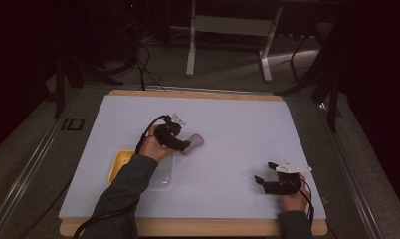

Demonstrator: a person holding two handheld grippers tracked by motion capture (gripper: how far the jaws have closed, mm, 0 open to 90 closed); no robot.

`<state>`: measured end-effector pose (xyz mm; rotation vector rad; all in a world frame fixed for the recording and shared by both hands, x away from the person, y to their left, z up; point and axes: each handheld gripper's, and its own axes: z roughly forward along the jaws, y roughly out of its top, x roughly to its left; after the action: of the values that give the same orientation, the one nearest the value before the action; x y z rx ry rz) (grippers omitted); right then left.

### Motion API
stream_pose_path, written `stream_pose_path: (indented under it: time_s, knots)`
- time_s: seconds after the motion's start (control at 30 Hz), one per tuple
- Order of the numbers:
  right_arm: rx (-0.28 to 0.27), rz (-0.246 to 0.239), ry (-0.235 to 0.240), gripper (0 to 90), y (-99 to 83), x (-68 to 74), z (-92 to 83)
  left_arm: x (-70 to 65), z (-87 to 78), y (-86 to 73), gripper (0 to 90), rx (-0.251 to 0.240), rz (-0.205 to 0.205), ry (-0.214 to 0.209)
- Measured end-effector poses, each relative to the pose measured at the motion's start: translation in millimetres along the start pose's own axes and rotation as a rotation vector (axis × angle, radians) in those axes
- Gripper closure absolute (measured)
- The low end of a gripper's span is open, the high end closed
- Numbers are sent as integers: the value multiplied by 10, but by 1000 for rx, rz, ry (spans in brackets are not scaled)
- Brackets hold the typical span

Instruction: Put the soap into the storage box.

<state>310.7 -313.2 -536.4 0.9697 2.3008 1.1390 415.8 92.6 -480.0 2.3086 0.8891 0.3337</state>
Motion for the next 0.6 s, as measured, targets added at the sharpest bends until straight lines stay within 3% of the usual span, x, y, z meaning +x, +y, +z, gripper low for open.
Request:
stream_pose_path:
  time_s: [0.6]
  knots:
    - [2,-1,1,215,1,1,1,-7,164,32,350,44,-7,-15]
